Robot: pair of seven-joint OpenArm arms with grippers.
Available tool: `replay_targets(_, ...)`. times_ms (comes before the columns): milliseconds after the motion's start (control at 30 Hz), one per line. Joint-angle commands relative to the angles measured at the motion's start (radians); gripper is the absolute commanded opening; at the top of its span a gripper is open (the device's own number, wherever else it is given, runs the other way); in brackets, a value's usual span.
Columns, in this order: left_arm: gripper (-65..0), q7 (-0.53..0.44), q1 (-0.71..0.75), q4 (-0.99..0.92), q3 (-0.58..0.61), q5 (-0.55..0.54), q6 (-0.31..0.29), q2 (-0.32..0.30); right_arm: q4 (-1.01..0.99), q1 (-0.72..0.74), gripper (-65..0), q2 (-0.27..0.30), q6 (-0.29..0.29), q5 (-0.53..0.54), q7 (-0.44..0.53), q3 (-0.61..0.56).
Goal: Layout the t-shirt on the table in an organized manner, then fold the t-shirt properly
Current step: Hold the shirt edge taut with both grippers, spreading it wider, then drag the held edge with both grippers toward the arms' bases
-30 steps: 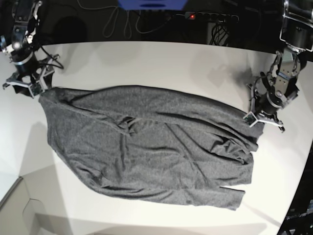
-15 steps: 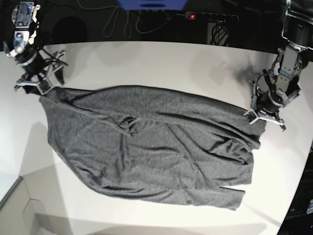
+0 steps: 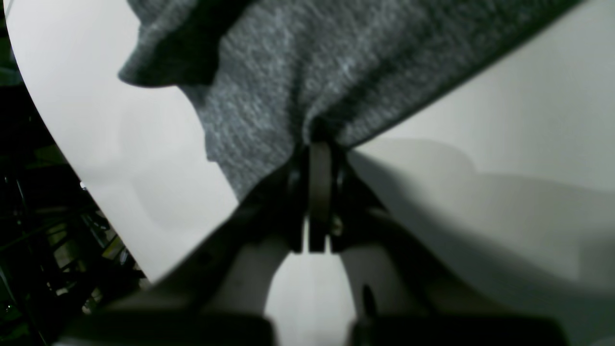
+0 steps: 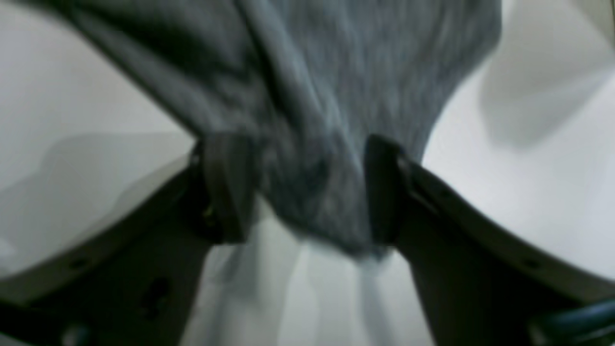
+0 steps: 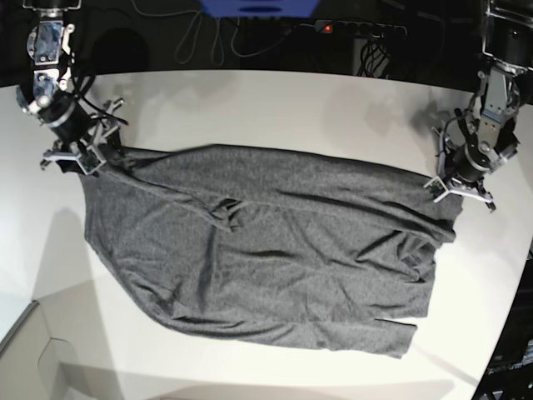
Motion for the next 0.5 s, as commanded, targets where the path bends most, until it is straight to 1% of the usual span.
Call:
replay_targets(0,-64.8,0.007,0.005,0.008,-0.012,0.001,-0.019,-0.017,0.002,0.0,-36.6,0.015,-0.001,0.007,0.016,0.002)
replay_targets(67,-64.8,0.007,0.013,0.025,-0.043,0.001,-0.027,-0.015,-0.018,0.0,-40.6,0.018,-0.001,0.007,0.016,-0.005)
replay_targets(100,-64.8,0.007,0.025,0.034,-0.059,0.0,-0.05,-0.015,-0.021,0.0,-43.4,0.019,-0.001,0.007,0.016,-0.007)
replay_targets(167,-64.8,0.007,0.039,0.057,-0.101,0.003,-0.096,-0.006,-0.021,0.0,-50.2,0.019,-0.001,0.007,0.016,-0.007)
replay_targets(200,-64.8,0.007,0.043,0.066,-0.115,0.003,-0.111,-0.006,-0.021,0.0,-54.7,0.019,-0.001,0.007,0.016,-0.007)
replay_targets(267,-64.8,0.007,0.054,0.077,-0.136,0.003,-0.127,-0.006,-0.02,-0.003,-62.9,0.021,-0.001,0.007,0.016,-0.002)
replay_targets(300,-64.8,0.007,0.062,0.08,-0.144,0.003,-0.13,-0.006,-0.02,-0.006,-65.0,0.022,-0.001,0.007,0.016,-0.001)
replay_targets(367,-64.8,0.007,0.077,0.091,-0.158,0.003,-0.13,-0.007,-0.02,-0.009,-65.0,0.025,-0.001,0.007,0.016,-0.001)
replay_targets(467,-64.8,0.007,0.122,0.139,-0.193,0.003,-0.13,-0.007,-0.017,-0.029,-65.0,0.051,-0.001,0.007,0.016,0.001)
